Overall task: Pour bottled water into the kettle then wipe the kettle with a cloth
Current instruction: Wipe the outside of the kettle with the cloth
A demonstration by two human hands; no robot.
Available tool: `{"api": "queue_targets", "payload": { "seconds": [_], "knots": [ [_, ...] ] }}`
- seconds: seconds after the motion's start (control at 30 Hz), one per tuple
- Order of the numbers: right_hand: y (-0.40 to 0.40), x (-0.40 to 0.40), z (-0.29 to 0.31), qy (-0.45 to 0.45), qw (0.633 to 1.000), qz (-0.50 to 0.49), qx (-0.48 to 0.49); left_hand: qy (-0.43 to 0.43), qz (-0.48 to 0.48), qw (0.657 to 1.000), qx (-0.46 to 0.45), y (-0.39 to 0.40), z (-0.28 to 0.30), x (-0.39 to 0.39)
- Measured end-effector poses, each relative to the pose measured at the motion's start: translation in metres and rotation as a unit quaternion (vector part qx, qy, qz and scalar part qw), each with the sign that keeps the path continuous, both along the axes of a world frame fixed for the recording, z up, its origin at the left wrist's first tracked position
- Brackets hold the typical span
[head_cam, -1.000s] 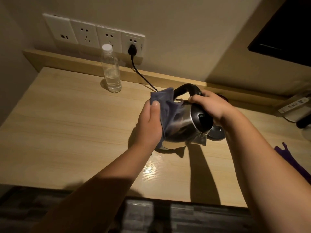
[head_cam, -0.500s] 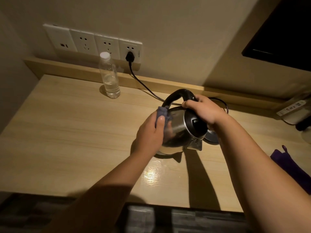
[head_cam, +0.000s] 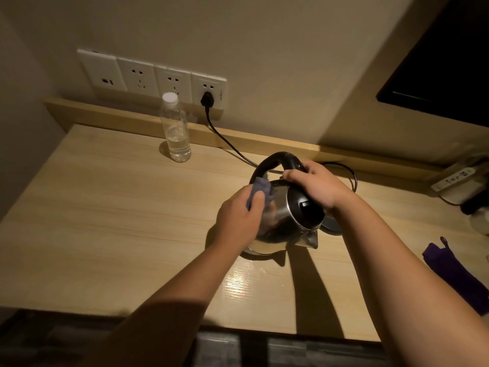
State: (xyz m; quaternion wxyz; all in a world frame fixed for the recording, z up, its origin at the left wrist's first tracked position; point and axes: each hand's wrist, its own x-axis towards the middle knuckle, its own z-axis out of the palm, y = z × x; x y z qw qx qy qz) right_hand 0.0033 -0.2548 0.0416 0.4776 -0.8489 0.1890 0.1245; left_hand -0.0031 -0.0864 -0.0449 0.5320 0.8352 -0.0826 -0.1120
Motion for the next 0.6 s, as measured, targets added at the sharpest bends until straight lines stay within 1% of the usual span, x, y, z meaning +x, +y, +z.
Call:
{"api": "queue_targets", "payload": {
  "seconds": [0.07,0.13,0.17,0.2,0.3,0.33,0.4,0.43,0.5,0.6],
  "knots": [
    [-0.001,0.0,-0.001,0.001,1.0,0.005,-0.006,-0.108,-0.025,0.994,-0.008,-0.01,0.008,-0.014],
    [-0.001,-0.001,0.0,0.002,1.0,0.006,-0.001,-0.175,-0.039,0.984,-0.007,-0.014,0.009,-0.017],
    [-0.001,-0.001,0.0,0.003,1.0,0.003,0.001,-0.181,-0.04,0.983,-0.007,-0.012,0.005,-0.016],
    [-0.002,-0.003,0.0,0.004,1.0,-0.002,0.003,-0.164,-0.031,0.986,-0.01,-0.009,0.001,-0.014],
    [-0.001,-0.005,-0.001,0.005,1.0,-0.013,0.009,-0.016,0.036,0.999,-0.007,0.007,-0.021,-0.003],
    [0.001,-0.006,-0.001,0.005,1.0,-0.011,0.008,0.018,0.058,0.998,0.004,0.013,-0.026,0.0],
    [0.004,-0.006,-0.001,0.006,1.0,-0.006,0.001,0.041,0.081,0.996,0.019,0.018,-0.031,-0.003],
    [0.004,-0.005,-0.002,0.007,1.0,-0.007,0.0,0.035,0.083,0.996,0.02,0.016,-0.029,-0.008],
    [0.005,-0.003,-0.001,0.008,1.0,-0.016,0.003,-0.014,0.075,0.997,0.0,0.005,-0.019,-0.025],
    [0.004,-0.006,-0.002,0.012,0.997,-0.061,0.049,-0.136,0.054,0.989,-0.012,-0.02,0.002,-0.052]
  ]
}}
